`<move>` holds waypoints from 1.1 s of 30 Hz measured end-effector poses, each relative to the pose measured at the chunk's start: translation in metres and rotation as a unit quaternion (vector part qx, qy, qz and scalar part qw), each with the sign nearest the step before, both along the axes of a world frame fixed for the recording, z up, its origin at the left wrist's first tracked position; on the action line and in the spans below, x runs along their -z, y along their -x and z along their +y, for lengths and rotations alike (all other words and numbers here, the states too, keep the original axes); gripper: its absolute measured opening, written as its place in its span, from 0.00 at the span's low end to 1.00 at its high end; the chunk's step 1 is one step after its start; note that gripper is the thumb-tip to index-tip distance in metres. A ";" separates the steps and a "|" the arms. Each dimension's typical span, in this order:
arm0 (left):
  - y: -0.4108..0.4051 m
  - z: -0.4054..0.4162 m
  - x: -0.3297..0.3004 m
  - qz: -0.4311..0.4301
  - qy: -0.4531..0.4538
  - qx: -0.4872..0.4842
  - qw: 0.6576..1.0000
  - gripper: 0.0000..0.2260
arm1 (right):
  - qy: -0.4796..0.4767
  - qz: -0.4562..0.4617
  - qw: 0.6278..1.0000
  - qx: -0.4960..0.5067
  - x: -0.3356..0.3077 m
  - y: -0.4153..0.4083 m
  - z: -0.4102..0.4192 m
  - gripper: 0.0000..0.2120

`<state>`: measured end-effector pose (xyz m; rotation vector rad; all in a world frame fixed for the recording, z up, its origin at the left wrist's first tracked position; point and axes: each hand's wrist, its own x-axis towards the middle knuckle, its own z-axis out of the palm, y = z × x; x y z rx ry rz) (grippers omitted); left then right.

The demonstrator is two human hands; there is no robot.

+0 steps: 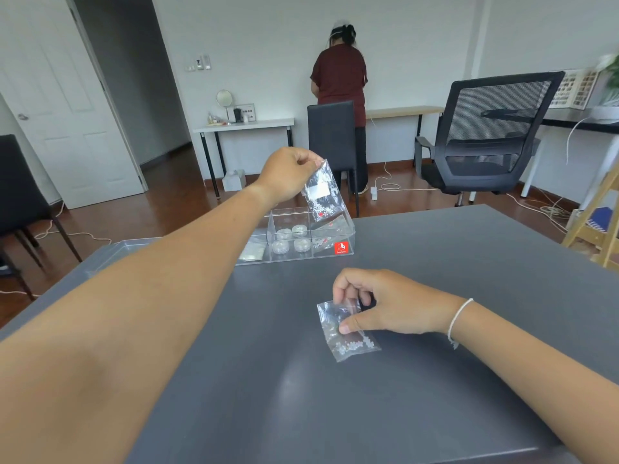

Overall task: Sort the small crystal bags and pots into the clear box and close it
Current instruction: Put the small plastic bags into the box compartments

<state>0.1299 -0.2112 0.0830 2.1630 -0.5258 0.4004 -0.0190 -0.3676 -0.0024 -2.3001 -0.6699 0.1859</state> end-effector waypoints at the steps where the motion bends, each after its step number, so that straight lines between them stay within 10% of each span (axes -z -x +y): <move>1: -0.002 -0.002 0.003 0.003 -0.010 0.002 1.000 0.10 | -0.002 -0.002 1.000 0.000 0.000 0.000 0.000 0.11; 19: -0.019 -0.012 0.041 0.063 -0.219 -0.003 0.974 0.12 | -0.014 -0.028 1.000 -0.002 0.005 -0.008 -0.002 0.06; 33: 0.023 0.093 0.057 -0.040 -0.057 -0.112 0.991 0.15 | -0.086 -0.037 0.995 0.040 0.001 -0.012 -0.007 0.06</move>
